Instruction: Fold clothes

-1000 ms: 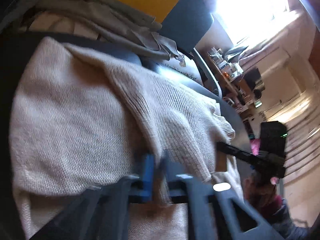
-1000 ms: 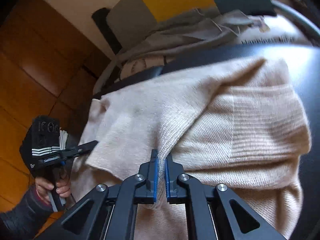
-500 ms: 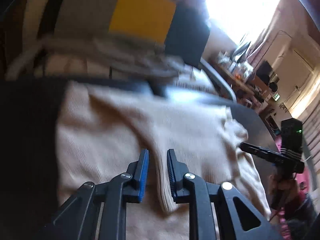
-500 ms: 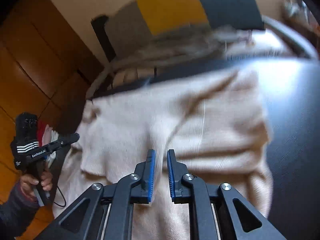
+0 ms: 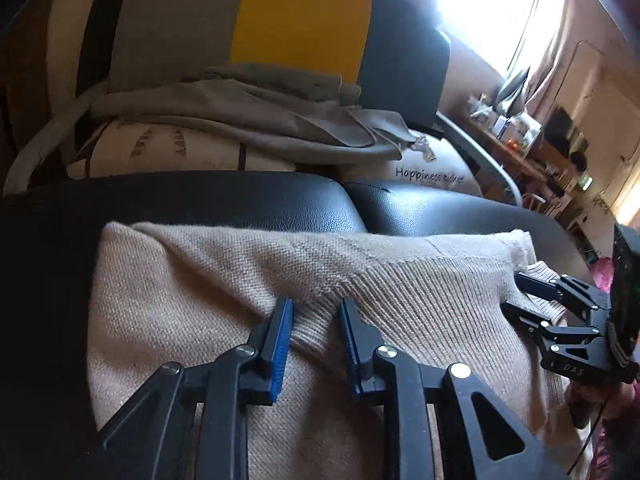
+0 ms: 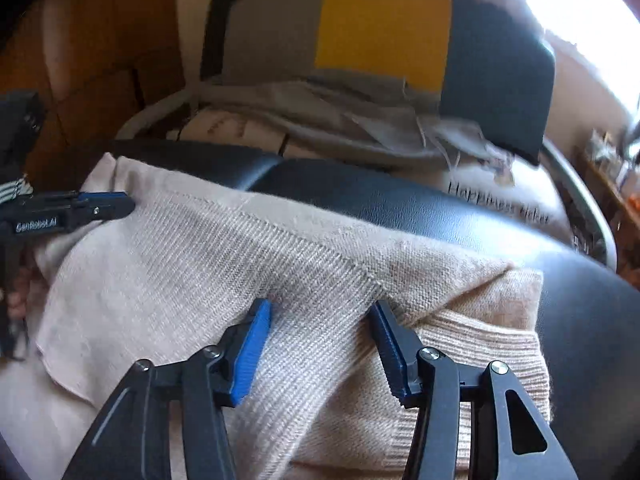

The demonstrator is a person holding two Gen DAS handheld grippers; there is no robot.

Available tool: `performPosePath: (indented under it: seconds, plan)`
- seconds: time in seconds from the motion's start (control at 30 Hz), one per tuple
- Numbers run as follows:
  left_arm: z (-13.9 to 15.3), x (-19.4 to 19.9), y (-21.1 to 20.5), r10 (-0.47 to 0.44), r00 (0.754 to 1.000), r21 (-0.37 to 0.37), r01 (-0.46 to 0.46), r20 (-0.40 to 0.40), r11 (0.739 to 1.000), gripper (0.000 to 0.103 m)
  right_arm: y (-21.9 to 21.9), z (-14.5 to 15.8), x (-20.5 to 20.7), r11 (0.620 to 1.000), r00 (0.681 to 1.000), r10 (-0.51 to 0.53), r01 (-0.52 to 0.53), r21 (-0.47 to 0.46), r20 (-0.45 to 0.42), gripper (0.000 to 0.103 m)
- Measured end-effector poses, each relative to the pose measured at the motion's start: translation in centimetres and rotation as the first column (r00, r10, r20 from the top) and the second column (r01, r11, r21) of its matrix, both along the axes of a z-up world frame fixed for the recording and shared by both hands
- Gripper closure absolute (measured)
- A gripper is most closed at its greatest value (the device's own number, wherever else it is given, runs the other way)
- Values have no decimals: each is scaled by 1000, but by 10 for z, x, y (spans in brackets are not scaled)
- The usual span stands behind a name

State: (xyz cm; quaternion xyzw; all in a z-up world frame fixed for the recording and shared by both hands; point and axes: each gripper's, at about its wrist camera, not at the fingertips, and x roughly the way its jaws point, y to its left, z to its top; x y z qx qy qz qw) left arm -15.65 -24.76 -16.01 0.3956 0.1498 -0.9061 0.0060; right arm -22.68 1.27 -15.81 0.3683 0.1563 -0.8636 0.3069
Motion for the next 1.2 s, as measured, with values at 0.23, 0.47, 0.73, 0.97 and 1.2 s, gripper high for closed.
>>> performPosePath:
  seconds: [0.23,0.47,0.73,0.97,1.2]
  plan:
    - [-6,3,-4,20,999,25,-19,-26,1000,78,5,-6,-1,999,1000,-10,10,-33,6,48]
    - [12,2,12,87,996,-53,-85,35,995,78,0,-2,0,1000,1000,-14,14,-25,-5,44]
    - [43,83,42,64,998,-131,-60,28,990,77,24,30,51,991,995,-94,91,-99,-28,21]
    - [33,200,35,43,998,-57,-40,56,998,77,89,26,155,976,983,-10,50,-211,183,14]
    - [9,318,-7,111,989,68,-118,96,991,77,208,3,222,936,905,-100,226,-269,413,16]
